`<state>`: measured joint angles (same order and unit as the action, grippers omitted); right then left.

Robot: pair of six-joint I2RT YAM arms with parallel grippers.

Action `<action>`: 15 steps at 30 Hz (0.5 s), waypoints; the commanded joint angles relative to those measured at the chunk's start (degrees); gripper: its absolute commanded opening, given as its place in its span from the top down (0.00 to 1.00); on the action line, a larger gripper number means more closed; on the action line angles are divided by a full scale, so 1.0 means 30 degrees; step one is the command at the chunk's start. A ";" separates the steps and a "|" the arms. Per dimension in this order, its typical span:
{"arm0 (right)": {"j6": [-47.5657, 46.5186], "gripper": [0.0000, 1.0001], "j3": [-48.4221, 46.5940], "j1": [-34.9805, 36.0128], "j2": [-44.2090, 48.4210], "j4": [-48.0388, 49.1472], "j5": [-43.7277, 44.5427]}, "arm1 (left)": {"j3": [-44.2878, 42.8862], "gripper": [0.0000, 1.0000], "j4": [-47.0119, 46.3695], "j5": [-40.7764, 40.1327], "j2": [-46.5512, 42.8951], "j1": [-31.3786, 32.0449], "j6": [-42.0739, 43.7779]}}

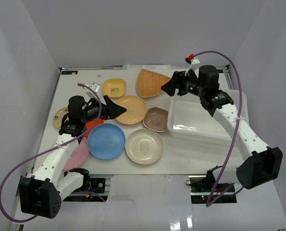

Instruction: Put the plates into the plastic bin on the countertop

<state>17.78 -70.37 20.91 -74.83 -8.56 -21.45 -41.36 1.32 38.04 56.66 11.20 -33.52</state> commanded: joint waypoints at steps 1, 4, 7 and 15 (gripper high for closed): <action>-0.1618 0.24 -0.1795 0.0793 -0.0748 -0.0341 0.0938 | -0.1182 0.02 -0.0120 -0.0548 0.0183 0.0075 -0.0282; -0.2409 0.26 -0.2615 0.1526 -0.1833 -0.1276 0.1756 | -0.1562 0.02 0.0464 -0.1429 0.1233 0.0075 -0.0341; -0.2558 0.35 -0.2211 0.2141 -0.2011 -0.1221 0.1995 | -0.2847 0.02 0.1719 -0.2510 0.2377 0.0075 -0.0109; -0.3758 0.48 -0.1768 0.7352 -0.3561 -0.1600 0.2139 | -0.2677 0.02 0.6291 -0.9131 -0.1304 0.0075 0.1736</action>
<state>9.52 -74.89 37.39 -82.76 -12.03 -15.77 -49.10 14.11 20.23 60.31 11.22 -31.55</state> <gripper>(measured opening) 0.540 0.977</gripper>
